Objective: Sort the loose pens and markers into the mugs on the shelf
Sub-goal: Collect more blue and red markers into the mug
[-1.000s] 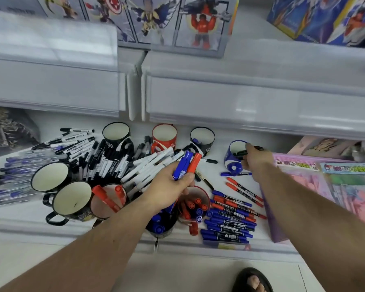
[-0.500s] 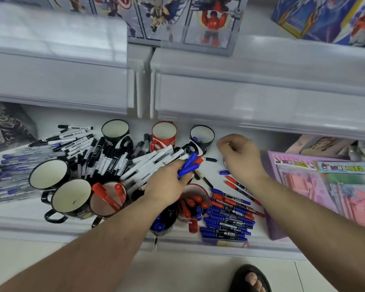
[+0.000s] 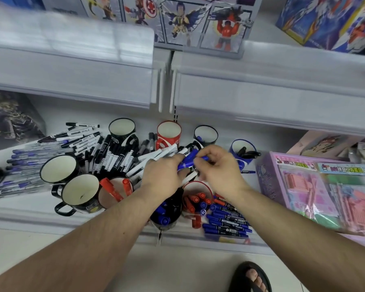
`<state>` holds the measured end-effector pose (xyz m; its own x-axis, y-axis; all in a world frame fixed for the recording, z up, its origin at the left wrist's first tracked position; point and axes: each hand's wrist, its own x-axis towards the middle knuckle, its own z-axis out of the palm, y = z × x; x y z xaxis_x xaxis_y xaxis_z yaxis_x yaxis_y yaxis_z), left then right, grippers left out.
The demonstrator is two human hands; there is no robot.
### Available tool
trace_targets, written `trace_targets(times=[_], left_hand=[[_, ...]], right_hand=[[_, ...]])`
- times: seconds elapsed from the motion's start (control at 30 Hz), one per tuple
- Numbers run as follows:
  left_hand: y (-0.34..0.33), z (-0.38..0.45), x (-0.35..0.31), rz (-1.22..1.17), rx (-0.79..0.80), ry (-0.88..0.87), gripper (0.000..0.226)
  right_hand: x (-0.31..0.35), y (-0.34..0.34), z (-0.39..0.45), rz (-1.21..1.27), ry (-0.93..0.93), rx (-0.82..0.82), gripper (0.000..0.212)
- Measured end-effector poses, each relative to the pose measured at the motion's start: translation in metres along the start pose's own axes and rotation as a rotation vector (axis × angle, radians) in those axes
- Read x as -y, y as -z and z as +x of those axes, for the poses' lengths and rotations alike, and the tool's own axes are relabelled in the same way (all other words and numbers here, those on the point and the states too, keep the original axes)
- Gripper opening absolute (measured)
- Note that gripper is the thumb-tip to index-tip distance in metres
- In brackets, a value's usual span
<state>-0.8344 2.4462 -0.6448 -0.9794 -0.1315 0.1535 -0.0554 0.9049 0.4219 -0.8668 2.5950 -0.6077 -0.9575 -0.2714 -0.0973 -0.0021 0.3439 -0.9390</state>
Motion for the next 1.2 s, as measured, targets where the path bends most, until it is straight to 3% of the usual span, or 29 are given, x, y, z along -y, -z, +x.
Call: trace_targets(times=[0.13, 0.23, 0.3, 0.37, 0.47, 0.6, 0.67, 0.8, 0.93, 1.07, 1.2], left_hand=[[0.003, 0.009, 0.030, -0.318, 0.019, 0.244, 0.022], [0.007, 0.013, 0.040, -0.875, 0.015, 0.547, 0.016], [0.013, 0.011, 0.031, -1.271, 0.142, 0.661, 0.019], [0.016, 0.009, 0.020, -1.452, 0.259, 0.675, 0.027], [0.017, 0.011, 0.010, -1.413, 0.285, 0.651, 0.022], [0.011, 0.014, 0.018, -1.294, 0.169, 0.672, 0.006], [0.006, 0.017, 0.024, -1.252, 0.104, 0.674, 0.005], [0.002, 0.019, 0.030, -1.207, 0.071, 0.661, 0.011], [0.005, 0.020, 0.044, -1.153, 0.032, 0.647, 0.011], [0.010, 0.011, 0.056, -1.095, 0.040, 0.606, 0.013], [0.015, -0.002, 0.065, -1.030, 0.093, 0.561, 0.012]], right_hand=[[0.000, 0.036, 0.010, 0.320, -0.100, -0.252, 0.025], [-0.011, 0.050, 0.016, 0.417, -0.135, -0.306, 0.028], [-0.016, 0.051, 0.017, 0.448, -0.141, -0.308, 0.030], [-0.017, 0.047, 0.016, 0.447, -0.132, -0.288, 0.030], [-0.020, 0.039, 0.014, 0.383, -0.075, -0.208, 0.026], [-0.019, 0.034, 0.014, 0.167, -0.022, -0.107, 0.024], [-0.020, 0.033, 0.023, 0.118, -0.029, -0.183, 0.021], [-0.036, 0.033, 0.065, 0.120, -0.136, -0.520, 0.007], [-0.067, 0.028, 0.122, -0.015, -0.186, -0.601, 0.024], [-0.090, 0.016, 0.160, -0.233, -0.298, -0.502, 0.024], [-0.085, 0.001, 0.166, -0.211, -0.413, -0.329, 0.019]])
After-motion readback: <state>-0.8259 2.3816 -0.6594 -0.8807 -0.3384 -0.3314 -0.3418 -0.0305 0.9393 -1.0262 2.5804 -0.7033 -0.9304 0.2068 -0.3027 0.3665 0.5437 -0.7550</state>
